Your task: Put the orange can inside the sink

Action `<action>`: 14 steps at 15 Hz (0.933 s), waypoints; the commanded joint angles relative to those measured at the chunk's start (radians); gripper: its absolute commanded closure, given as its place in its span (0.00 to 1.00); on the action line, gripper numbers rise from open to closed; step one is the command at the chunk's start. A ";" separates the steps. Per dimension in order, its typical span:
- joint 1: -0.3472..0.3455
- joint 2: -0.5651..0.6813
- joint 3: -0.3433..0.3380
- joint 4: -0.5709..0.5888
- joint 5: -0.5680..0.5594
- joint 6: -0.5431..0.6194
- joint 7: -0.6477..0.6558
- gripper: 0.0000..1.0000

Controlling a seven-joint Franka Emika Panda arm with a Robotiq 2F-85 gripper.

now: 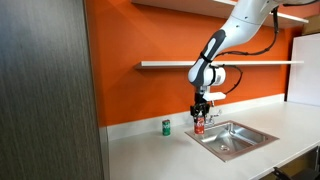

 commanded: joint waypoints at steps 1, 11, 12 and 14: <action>-0.038 -0.023 -0.025 -0.029 0.009 0.062 0.033 0.61; -0.113 0.053 -0.081 -0.004 0.026 0.147 0.075 0.61; -0.118 0.060 -0.080 0.001 0.033 0.151 0.077 0.61; -0.128 0.078 -0.079 0.012 0.047 0.160 0.079 0.61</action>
